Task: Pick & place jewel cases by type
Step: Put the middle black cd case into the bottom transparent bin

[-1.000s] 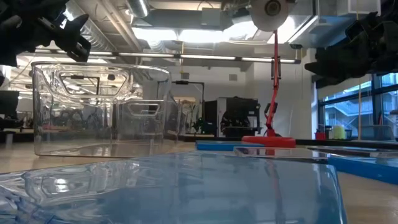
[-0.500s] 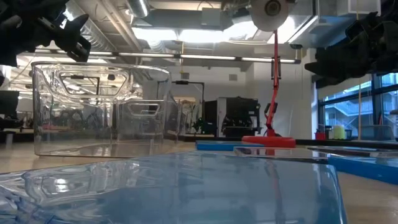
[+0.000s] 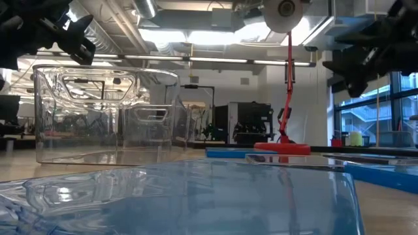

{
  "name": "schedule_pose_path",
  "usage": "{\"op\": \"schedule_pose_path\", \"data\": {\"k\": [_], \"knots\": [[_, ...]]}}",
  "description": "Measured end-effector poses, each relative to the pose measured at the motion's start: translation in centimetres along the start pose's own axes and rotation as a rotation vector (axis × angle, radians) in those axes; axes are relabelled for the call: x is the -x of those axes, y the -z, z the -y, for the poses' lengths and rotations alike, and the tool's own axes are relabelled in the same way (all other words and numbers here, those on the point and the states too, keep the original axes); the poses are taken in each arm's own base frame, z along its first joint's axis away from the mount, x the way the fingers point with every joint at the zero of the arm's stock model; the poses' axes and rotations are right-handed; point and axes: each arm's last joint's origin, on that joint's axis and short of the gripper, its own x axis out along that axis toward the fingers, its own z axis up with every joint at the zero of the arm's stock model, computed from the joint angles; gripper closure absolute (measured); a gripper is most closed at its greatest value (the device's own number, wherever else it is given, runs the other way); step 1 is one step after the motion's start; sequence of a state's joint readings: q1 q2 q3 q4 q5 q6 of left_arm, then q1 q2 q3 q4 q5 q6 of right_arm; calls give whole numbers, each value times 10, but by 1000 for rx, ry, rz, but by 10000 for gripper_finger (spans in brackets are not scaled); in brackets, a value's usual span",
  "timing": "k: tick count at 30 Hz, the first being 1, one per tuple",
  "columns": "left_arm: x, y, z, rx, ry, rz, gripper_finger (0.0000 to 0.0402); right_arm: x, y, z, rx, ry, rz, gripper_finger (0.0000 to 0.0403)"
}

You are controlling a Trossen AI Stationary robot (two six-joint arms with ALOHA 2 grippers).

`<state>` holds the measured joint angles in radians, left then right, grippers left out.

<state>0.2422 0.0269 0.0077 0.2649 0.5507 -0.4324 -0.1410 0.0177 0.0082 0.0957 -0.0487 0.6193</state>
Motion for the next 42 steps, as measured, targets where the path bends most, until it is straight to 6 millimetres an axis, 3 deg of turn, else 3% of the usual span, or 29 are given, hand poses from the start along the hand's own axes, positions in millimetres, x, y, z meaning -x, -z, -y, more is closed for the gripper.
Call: {"op": "schedule_pose_path", "data": {"k": [5, 10, 18, 24, 34, 42], "knots": [[0, 0, 0, 0, 0, 0, 235, 0, -2, 3, -77, 106, 79, 148], [0, -2, 0, 11, -30, 37, 235, 0, -2, -1, -146, 1, 37, 148], [3, -20, -1, -66, -241, 303, 235, 0, -2, -2, -239, -19, 25, 148], [5, -22, -4, -116, -367, 353, 235, 0, -3, -1, -270, 10, 48, 148], [5, -22, -3, -44, -349, 365, 235, 0, -2, -4, -245, -53, -3, 148], [5, -23, -3, -17, -346, 382, 235, -2, -33, -26, -132, -29, -30, 148]]}}
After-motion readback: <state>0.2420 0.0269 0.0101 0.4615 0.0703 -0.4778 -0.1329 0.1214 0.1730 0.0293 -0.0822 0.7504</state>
